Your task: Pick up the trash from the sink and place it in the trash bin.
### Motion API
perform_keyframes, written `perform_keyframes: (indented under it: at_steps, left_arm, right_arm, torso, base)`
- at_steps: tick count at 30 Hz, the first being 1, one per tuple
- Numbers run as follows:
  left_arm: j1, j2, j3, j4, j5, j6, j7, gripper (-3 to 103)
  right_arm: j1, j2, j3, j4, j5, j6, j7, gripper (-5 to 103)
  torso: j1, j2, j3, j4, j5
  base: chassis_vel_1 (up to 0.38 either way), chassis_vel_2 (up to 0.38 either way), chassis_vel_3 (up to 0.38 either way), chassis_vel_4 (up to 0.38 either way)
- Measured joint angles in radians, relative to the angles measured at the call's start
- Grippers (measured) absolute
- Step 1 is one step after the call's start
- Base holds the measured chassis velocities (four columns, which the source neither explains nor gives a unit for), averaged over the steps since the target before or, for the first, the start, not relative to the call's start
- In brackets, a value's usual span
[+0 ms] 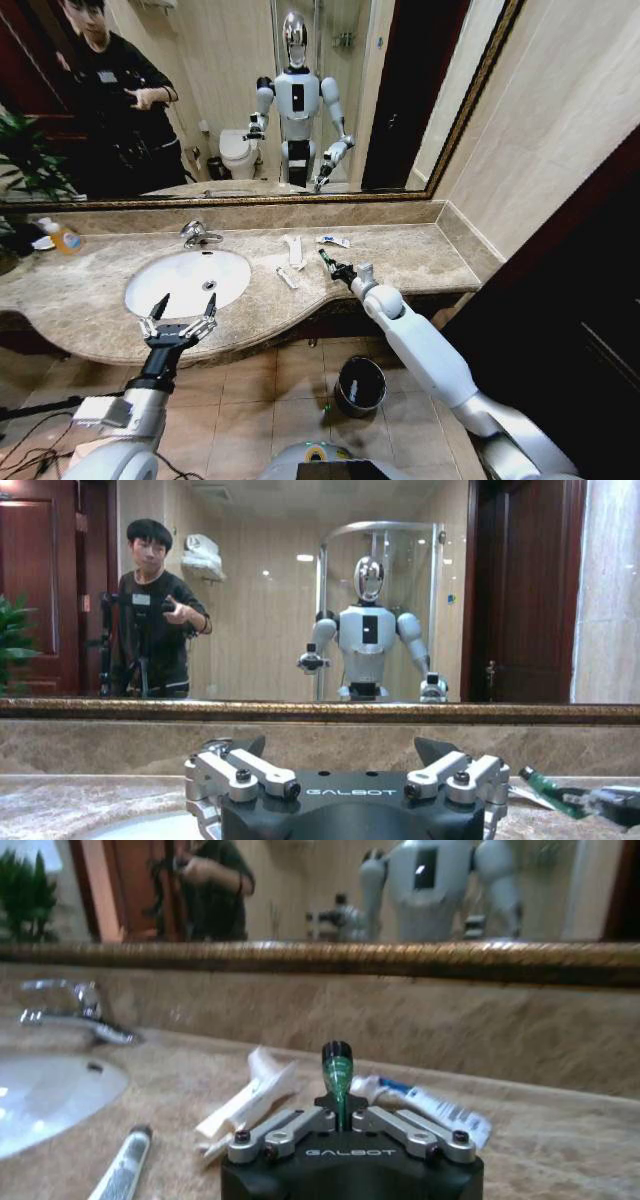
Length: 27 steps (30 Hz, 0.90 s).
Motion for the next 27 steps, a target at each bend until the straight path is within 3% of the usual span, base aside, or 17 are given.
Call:
perform_keyframes:
  at_steps: [10, 19, 24, 27]
  left_arm:
    - [0.000, 0.000, 0.000, 0.000, 0.000, 0.000, 0.000, 100]
    - [0.000, 0.000, 0.000, 0.000, 0.000, 0.000, 0.000, 100]
    - [0.000, 0.000, 0.000, 0.000, 0.000, 0.000, 0.000, 100]
    - [0.000, 0.000, 0.000, 0.000, 0.000, 0.000, 0.000, 100]
  right_arm:
    - [-0.193, 0.016, 0.128, 0.136, -0.080, 0.066, 0.012, 3]
    - [-0.313, 0.052, 0.166, 0.251, -0.121, 0.102, 0.104, 3]
    - [-0.381, -0.015, 0.134, 0.297, -0.074, 0.163, 0.216, 3]
    - [-0.407, -0.030, 0.133, 0.291, -0.085, 0.203, 0.228, 3]
  torso:
    - [0.000, 0.000, 0.000, -0.0001, 0.0001]
    - [0.000, 0.000, 0.000, 0.0000, 0.0002]
    - [0.000, 0.000, 0.000, -0.0001, 0.0000]
    - [0.000, 0.000, 0.000, -0.0003, 0.0000]
  base:
    - [0.000, 0.000, 0.000, 0.000]
    - [0.000, 0.000, 0.000, 0.000]
    - [0.000, 0.000, 0.000, 0.000]
    - [0.000, 0.000, 0.000, 0.000]
